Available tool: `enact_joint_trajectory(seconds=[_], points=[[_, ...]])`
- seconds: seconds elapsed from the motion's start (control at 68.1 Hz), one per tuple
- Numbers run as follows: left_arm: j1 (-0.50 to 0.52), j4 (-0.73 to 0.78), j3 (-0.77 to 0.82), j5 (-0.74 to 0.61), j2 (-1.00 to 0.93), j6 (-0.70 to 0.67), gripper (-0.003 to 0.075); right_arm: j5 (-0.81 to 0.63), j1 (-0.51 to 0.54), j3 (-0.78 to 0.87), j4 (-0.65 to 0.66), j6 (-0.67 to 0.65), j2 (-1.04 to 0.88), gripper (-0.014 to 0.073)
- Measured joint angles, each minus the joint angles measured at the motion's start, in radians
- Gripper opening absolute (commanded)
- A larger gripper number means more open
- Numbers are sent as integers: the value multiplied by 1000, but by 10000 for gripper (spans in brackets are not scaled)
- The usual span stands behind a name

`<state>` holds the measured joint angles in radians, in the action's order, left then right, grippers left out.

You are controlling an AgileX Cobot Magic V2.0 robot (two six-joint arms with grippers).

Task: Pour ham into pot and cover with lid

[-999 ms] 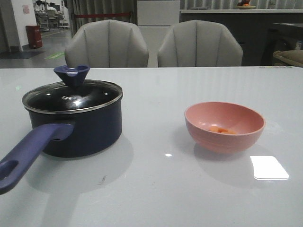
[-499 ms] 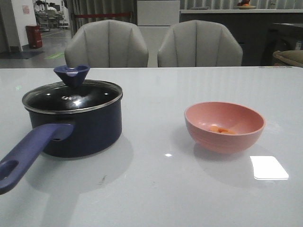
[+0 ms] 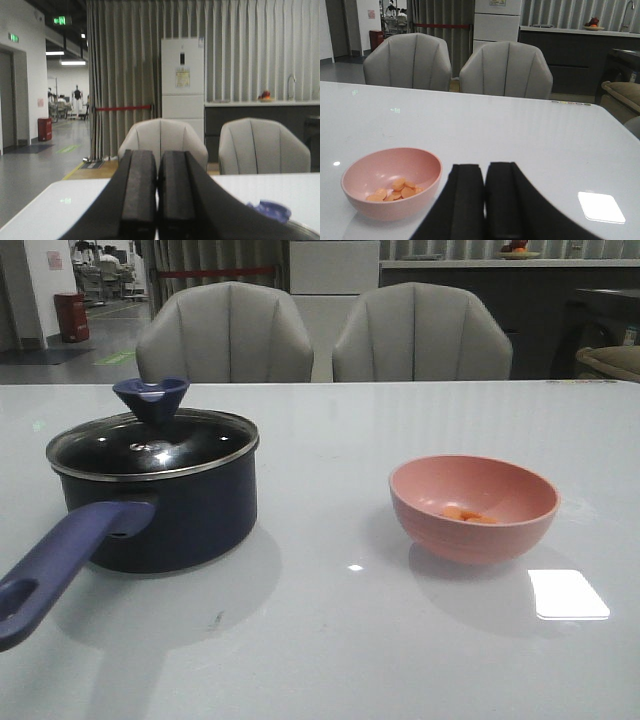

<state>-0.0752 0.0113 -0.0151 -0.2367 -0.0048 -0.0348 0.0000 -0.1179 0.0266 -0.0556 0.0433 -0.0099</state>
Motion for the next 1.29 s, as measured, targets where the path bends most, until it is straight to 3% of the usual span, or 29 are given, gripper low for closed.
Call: enact_joint_trajectory(seconds=[0.103,0.25,0.411,0.749,0.837,0.999,1.072,1.293], points=[[0,-19,-107,129,4,0,120,0,0,0,0,0,0,167],[0,-34,-317,413,99,0,120,0,0,0,0,0,0,167],[0,-70,-423,655,223,0,120,0,0,0,0,0,0,167],[0,-80,-409,663,348,0,136,0,0,0,0,0,0,167],[0,-80,-409,631,371,0,195,0,0,0,0,0,0,167],[0,-80,-409,621,420,0,493,0,0,0,0,0,0,167],[0,-80,-409,625,437,0,582,0,0,0,0,0,0,167],[0,-82,-520,680,554,0,606,0,0,0,0,0,0,167]])
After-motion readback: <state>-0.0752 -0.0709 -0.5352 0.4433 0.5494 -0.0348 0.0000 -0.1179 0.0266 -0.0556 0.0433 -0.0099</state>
